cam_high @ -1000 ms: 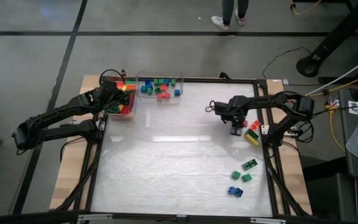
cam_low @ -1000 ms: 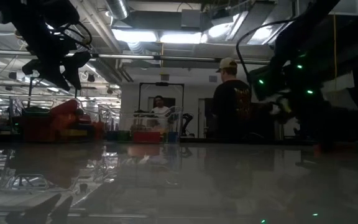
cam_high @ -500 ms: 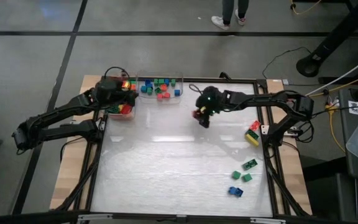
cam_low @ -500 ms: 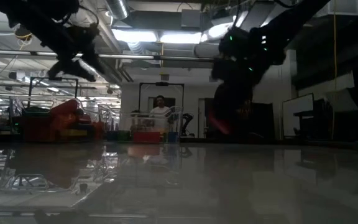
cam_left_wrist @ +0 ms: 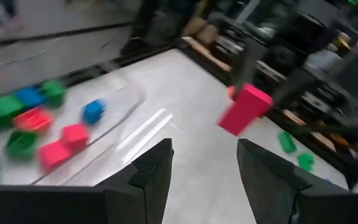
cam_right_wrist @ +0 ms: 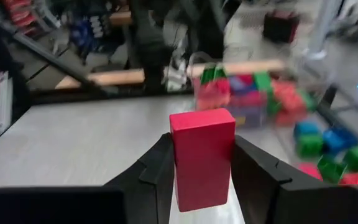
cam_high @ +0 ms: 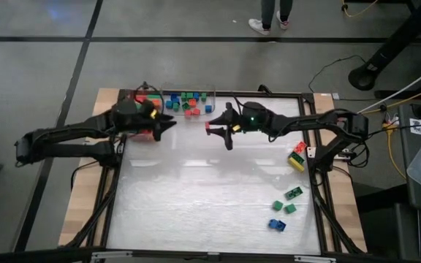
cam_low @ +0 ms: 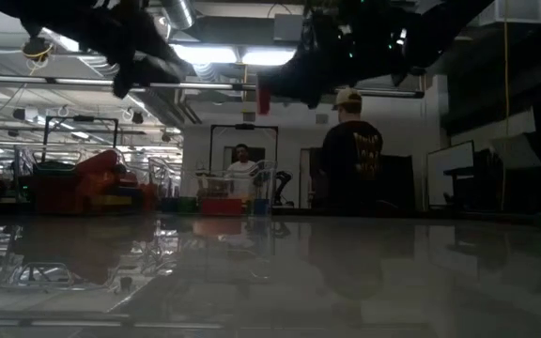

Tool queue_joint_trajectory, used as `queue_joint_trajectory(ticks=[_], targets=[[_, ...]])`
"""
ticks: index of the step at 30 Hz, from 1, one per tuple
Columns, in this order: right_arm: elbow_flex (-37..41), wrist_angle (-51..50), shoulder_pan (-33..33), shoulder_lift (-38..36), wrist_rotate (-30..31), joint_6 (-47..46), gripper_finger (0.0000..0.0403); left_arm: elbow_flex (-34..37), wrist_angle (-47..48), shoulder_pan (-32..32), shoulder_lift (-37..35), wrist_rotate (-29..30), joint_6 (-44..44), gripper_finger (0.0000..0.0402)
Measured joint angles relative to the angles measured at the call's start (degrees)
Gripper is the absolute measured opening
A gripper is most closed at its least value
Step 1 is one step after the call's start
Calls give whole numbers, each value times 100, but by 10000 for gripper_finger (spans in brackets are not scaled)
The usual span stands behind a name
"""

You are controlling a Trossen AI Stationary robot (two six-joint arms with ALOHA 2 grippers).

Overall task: Sort blocks by size
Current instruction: Put the large red block into the left transparent bin

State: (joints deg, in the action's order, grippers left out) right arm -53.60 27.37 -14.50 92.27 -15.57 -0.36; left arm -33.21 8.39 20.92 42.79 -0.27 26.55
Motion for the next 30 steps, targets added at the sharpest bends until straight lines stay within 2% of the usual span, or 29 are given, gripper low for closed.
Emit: queue_joint_trajectory(ticks=[4,8,11,16,22,30], targets=[[0,368,253,0,854,0,134,0,-624,-519,290,8,-507,169],[0,614,480,0,1990,-147,134,0,-1219,-980,683,254,-1256,169],[0,756,600,-2,2687,-458,135,0,-1639,-1274,1037,729,-1800,169],[0,1011,718,-4,3586,-1044,135,0,-2411,-1631,1709,1896,-2389,169],[0,1037,741,-4,4028,-1939,135,0,-3756,-1872,2530,2993,-3007,169],[0,1034,741,-4,4060,-2332,135,0,-4897,-1873,3307,3054,-3171,169]])
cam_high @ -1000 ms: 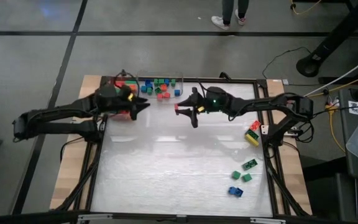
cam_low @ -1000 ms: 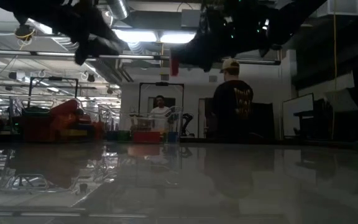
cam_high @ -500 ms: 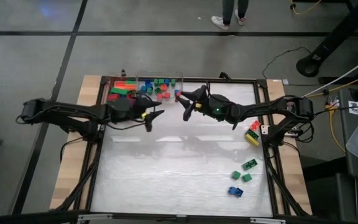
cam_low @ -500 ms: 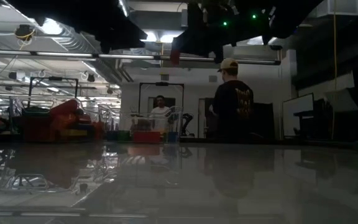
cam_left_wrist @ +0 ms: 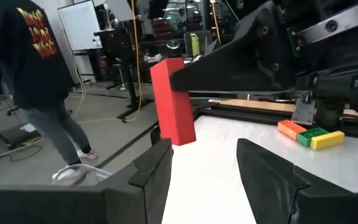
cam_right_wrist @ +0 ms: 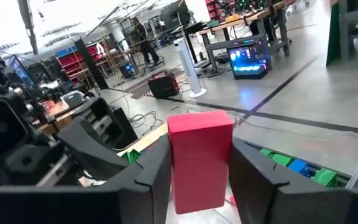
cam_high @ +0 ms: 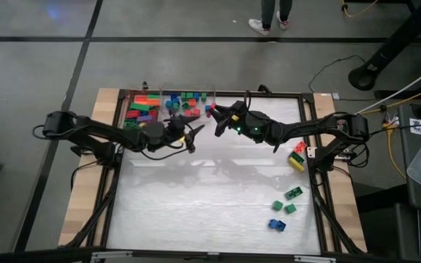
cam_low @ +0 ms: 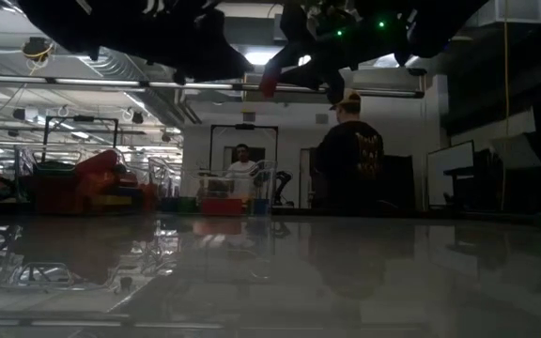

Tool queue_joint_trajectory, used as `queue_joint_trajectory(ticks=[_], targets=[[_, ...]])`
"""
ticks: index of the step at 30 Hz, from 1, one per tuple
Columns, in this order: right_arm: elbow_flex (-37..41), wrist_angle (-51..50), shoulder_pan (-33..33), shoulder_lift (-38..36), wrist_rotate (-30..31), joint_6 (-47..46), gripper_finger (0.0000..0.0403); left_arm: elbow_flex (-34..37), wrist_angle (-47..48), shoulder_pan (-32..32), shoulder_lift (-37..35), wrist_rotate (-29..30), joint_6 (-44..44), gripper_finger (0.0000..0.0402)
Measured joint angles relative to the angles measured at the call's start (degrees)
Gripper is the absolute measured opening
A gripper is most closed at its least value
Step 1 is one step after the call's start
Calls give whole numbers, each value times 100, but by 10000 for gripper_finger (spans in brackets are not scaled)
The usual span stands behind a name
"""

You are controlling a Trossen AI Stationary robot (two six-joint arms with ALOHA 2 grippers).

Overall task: Sort blocks by size
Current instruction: Put the large red block into the left transparent bin

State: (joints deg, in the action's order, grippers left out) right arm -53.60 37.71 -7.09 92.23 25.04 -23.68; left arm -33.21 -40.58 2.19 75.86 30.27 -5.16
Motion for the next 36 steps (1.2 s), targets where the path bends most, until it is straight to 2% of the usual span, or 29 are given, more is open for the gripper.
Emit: queue_joint_trajectory(ticks=[7,13,25,36], targets=[[0,-1,0,0,-65,-52,135,-119,-559,103,443,3,-3,169],[0,-1,0,0,-258,-53,135,-314,-551,233,654,3,46,169],[0,101,0,0,-258,-52,135,-339,-545,355,767,1,199,169],[-2,119,0,-2,-296,-52,135,-880,-538,385,1289,40,-18,169]])
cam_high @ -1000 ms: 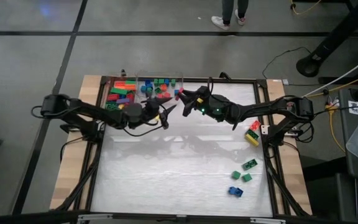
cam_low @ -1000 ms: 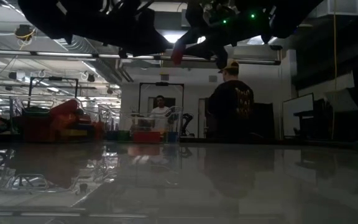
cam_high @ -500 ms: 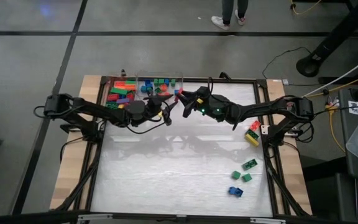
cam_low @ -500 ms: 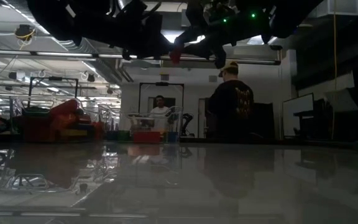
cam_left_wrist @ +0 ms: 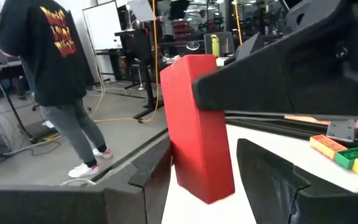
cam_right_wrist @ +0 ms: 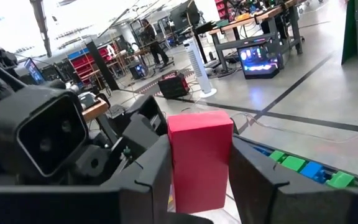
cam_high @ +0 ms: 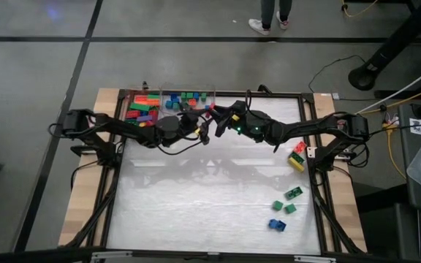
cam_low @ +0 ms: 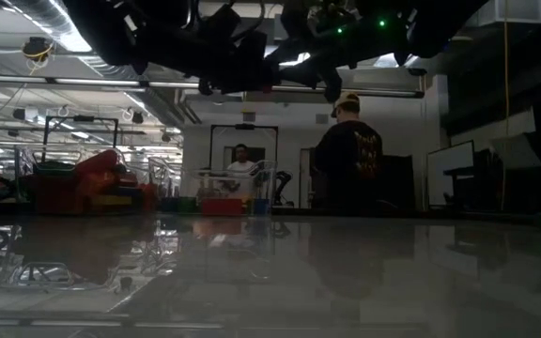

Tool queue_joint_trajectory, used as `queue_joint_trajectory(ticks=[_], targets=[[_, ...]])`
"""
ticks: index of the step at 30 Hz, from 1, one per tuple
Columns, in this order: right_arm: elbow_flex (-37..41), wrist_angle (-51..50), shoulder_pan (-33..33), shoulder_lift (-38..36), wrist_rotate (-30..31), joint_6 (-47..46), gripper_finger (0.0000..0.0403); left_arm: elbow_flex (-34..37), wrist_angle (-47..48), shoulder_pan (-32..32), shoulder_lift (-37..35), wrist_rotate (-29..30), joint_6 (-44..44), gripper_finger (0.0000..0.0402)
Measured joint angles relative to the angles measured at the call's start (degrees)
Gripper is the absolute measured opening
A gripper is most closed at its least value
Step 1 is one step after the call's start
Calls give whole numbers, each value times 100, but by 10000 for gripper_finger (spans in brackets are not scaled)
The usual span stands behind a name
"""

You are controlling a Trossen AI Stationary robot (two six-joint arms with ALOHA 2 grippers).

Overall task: Sort blocks by size
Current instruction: Put the large red block into the left transparent bin

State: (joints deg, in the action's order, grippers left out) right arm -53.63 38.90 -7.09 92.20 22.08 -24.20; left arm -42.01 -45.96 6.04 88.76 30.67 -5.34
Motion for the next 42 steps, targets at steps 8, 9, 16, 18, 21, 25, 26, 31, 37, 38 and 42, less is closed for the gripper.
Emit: queue_joint_trajectory(ticks=[8,9,16,18,21,25,26,31,37,38,42], targets=[[0,-9,0,0,-23,12,135,-44,35,158,28,-58,306,138],[0,-19,0,0,-22,26,135,-44,37,180,28,-67,355,126],[0,-59,-6,0,-17,51,138,-42,46,228,28,-37,420,38],[0,-112,-4,0,-17,52,140,-42,81,228,28,-34,419,38],[0,-147,-7,0,-23,51,142,-42,138,226,22,-33,391,38],[0,-224,-11,2,-183,62,143,-42,504,226,-77,27,404,38],[2,-238,-25,4,-310,102,143,-42,654,221,-128,50,446,38],[2,-343,-106,5,-668,348,168,-40,1315,224,-453,155,601,38],[0,-509,-154,-44,-743,359,230,-40,2627,367,-1228,453,685,39],[0,-550,-155,-86,-851,377,238,-38,2989,417,-1368,462,798,39],[-4,-941,-155,-417,-1816,609,258,-38,4672,667,-2005,473,1330,40]])
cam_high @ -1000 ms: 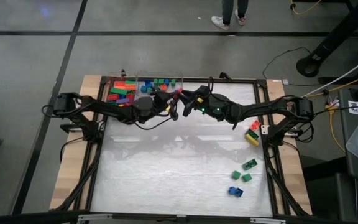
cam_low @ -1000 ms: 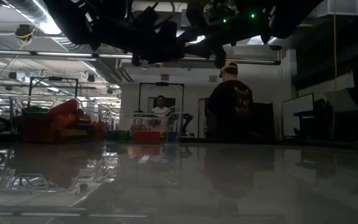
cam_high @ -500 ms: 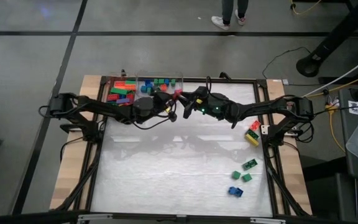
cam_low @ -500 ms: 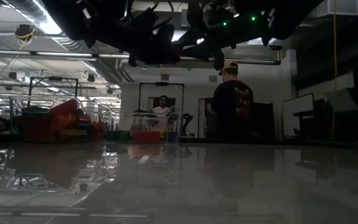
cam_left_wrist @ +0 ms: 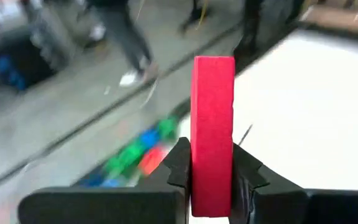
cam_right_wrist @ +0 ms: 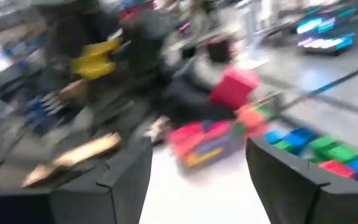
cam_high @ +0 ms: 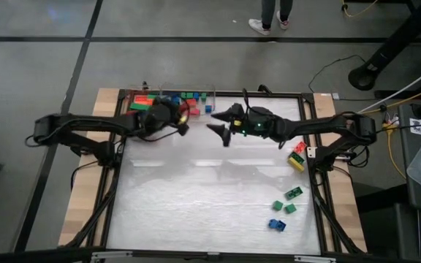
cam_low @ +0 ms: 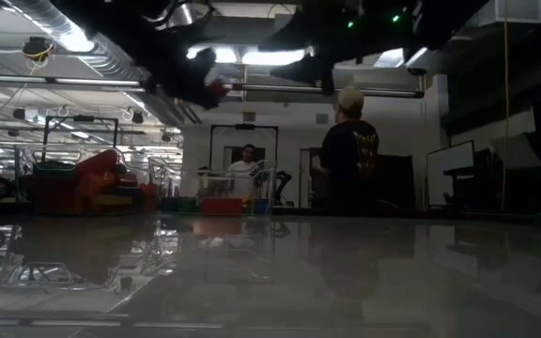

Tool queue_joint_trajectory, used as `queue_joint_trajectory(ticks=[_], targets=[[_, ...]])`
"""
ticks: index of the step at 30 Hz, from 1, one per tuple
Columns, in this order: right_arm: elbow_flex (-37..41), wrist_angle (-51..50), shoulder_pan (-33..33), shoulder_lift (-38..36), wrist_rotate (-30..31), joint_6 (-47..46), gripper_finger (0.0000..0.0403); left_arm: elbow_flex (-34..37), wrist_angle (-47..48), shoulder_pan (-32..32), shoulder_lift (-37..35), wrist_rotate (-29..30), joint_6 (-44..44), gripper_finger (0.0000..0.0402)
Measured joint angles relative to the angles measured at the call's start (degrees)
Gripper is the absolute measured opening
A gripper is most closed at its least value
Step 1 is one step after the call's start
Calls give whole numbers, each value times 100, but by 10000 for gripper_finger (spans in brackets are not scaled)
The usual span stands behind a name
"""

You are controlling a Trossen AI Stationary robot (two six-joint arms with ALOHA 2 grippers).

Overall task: Sort blocks by size
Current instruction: Put the large red block into the left transparent bin, then put the small green block into the right transparent bin

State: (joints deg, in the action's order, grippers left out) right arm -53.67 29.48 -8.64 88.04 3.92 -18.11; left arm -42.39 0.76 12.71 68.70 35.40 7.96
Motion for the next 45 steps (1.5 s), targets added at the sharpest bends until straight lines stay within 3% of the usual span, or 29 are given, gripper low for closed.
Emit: queue_joint_trajectory(ticks=[6,11,19,27,35,40,45], targets=[[-2,-1397,53,-654,-1430,34,254,2,2344,554,-797,177,632,41],[0,-2849,414,-993,-1555,-365,238,4,3467,1136,-1150,673,944,43],[2,-4249,1477,-1019,-1531,-1193,219,4,3632,1923,-1089,701,1035,102],[4,-5019,2618,-1019,-1478,-1777,216,4,3634,2275,-1058,601,1545,171],[4,-6001,3888,-1019,-737,-1857,216,4,3632,2254,-1055,166,1567,177],[4,-6420,4515,-1019,-22,-2877,216,4,3632,2254,-1055,163,1669,177],[4,-7328,4952,-1019,210,-4172,216,4,3632,2254,-1055,159,1774,178]])
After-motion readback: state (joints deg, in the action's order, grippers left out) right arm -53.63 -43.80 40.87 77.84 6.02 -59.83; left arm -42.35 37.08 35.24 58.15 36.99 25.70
